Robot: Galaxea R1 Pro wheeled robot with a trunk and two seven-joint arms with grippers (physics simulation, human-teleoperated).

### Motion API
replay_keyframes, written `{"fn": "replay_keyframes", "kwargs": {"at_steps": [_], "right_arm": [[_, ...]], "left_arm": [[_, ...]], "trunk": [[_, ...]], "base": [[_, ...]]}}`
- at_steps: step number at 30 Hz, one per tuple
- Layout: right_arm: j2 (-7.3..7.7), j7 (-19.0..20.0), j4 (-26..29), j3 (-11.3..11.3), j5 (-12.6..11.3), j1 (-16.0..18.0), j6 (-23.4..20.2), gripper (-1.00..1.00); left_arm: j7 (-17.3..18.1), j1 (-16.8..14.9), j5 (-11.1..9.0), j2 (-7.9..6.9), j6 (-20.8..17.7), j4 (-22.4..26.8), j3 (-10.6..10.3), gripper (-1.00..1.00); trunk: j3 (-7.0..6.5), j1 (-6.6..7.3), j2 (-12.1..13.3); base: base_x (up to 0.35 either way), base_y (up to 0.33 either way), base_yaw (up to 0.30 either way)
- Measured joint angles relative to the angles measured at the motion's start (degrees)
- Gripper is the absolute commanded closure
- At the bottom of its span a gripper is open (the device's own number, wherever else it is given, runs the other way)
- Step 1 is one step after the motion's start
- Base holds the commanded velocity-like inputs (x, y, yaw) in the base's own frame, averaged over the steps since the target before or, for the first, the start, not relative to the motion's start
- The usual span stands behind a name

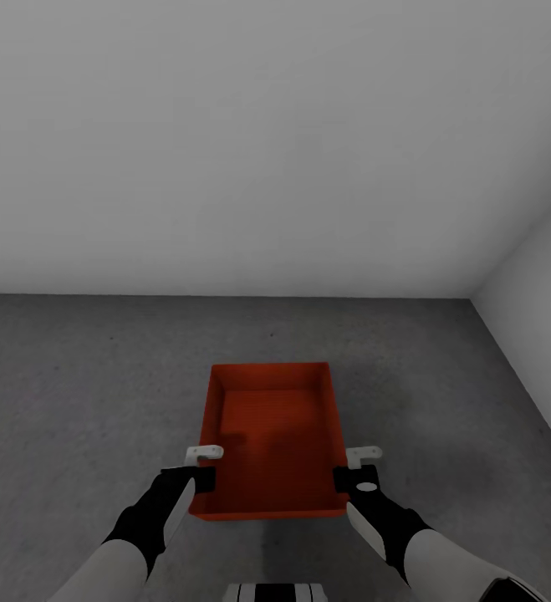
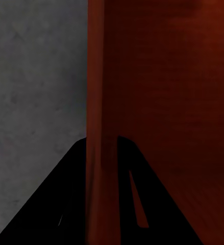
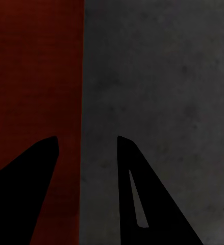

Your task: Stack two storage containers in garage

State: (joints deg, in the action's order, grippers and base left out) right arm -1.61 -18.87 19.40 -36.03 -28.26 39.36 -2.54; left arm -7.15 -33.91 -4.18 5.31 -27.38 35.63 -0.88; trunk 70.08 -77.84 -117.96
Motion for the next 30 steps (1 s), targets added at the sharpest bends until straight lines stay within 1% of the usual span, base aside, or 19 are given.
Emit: {"fn": "replay_keyframes", "kwargs": {"at_steps": [30], "right_arm": [[-0.03, 0.03, 0.08, 0.11, 0.16, -0.01, -0.05, 1.00]], "left_arm": [[0.26, 0.01, 0.08, -0.09, 0.12, -0.08, 0.06, 1.00]], "trunk": [[0.00, 0.00, 0.00]], "base": [[0.000, 0.000, 0.000]]}}
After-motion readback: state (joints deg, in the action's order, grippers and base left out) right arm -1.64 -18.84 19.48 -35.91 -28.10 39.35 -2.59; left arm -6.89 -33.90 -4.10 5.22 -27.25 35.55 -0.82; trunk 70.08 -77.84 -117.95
